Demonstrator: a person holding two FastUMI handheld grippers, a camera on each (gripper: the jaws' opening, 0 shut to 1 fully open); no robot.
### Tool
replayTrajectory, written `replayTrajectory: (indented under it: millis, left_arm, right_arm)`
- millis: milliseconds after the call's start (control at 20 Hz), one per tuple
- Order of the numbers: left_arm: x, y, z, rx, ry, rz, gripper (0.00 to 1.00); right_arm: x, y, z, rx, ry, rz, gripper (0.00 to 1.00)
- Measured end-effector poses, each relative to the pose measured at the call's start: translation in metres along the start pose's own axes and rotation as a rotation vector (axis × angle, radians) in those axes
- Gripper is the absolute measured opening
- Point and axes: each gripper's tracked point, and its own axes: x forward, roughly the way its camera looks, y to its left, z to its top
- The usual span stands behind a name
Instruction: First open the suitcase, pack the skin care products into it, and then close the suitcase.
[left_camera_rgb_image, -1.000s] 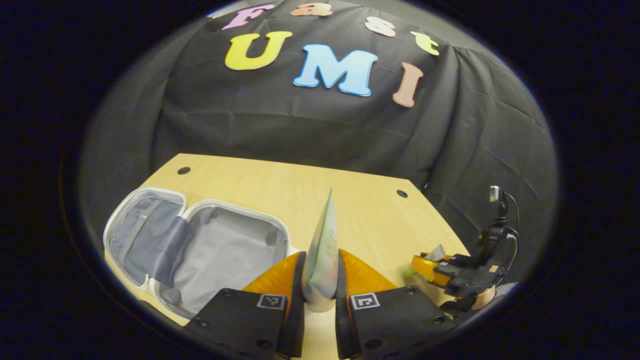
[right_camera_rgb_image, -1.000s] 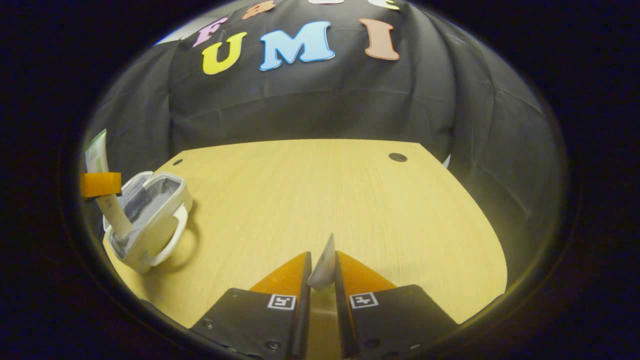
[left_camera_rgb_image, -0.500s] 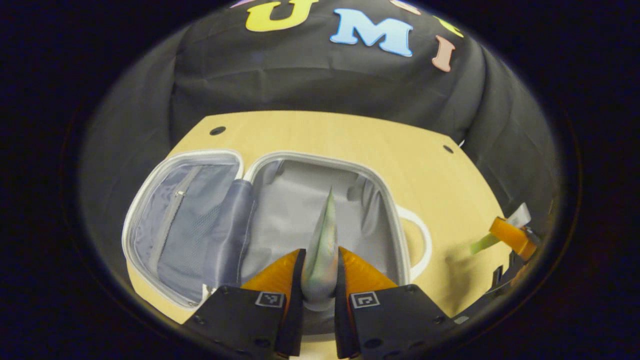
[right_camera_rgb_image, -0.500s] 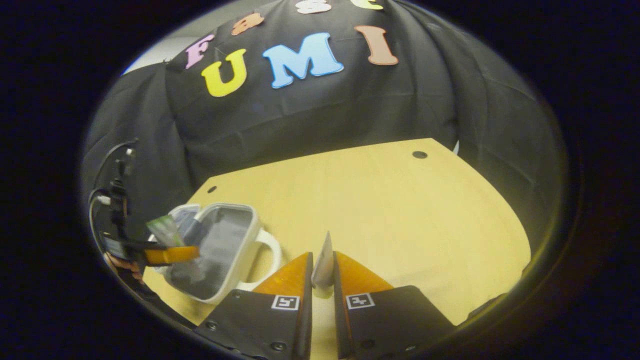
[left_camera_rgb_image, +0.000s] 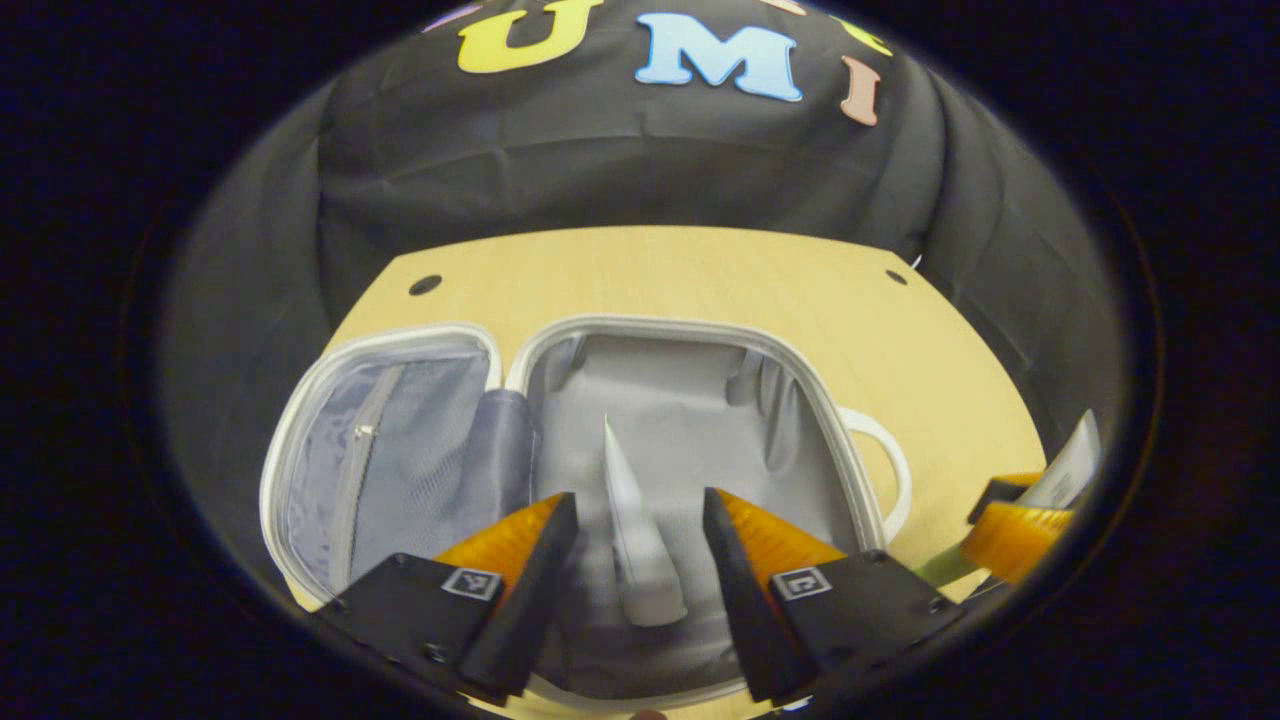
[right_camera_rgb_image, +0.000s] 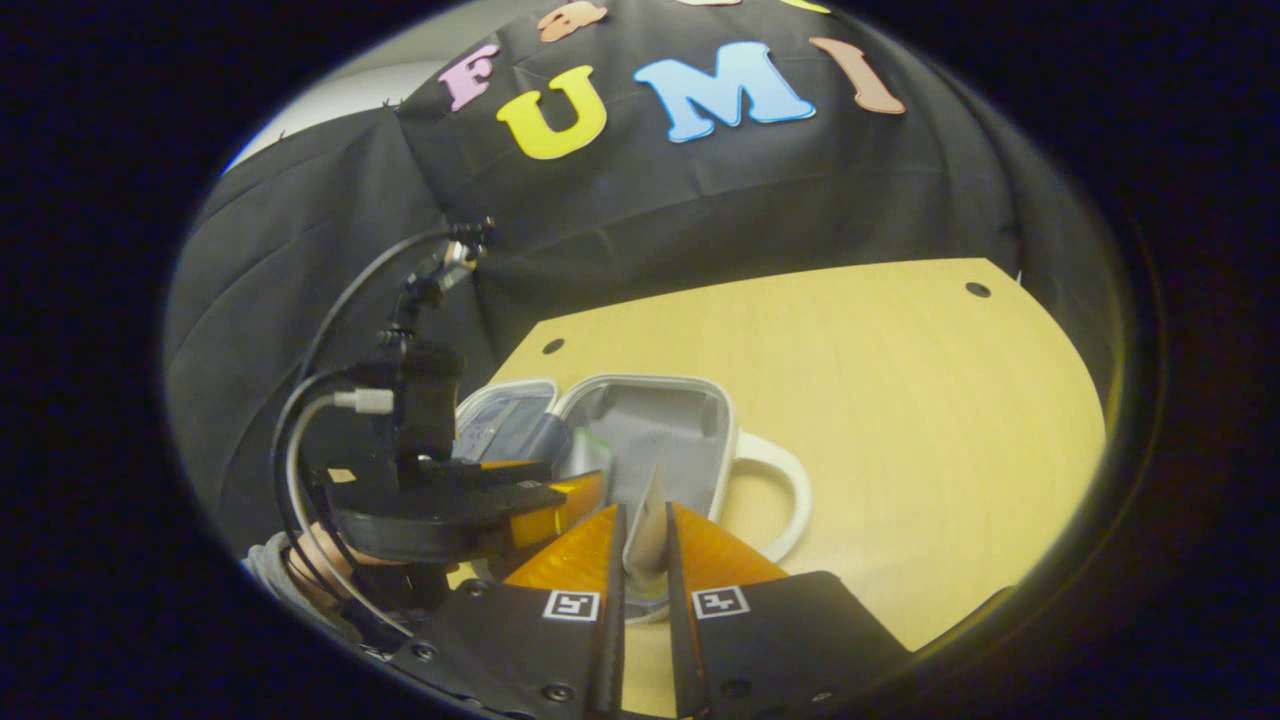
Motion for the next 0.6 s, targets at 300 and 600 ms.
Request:
replayTrajectory:
  millis: [300,600]
  left_arm:
    - [-0.06,0.055,0.03,-0.081,-0.18,0.059,0.94]
    - [-0.121,0.158,0.015,-0.198,-0.226,0.219,0.92]
  right_arm:
    - [0.052,0.01,-0.033,-0.031,0.147,0.007,0.14]
    - [0.064,0.011,-0.026,-0.058,0.104,-0.016,0.43]
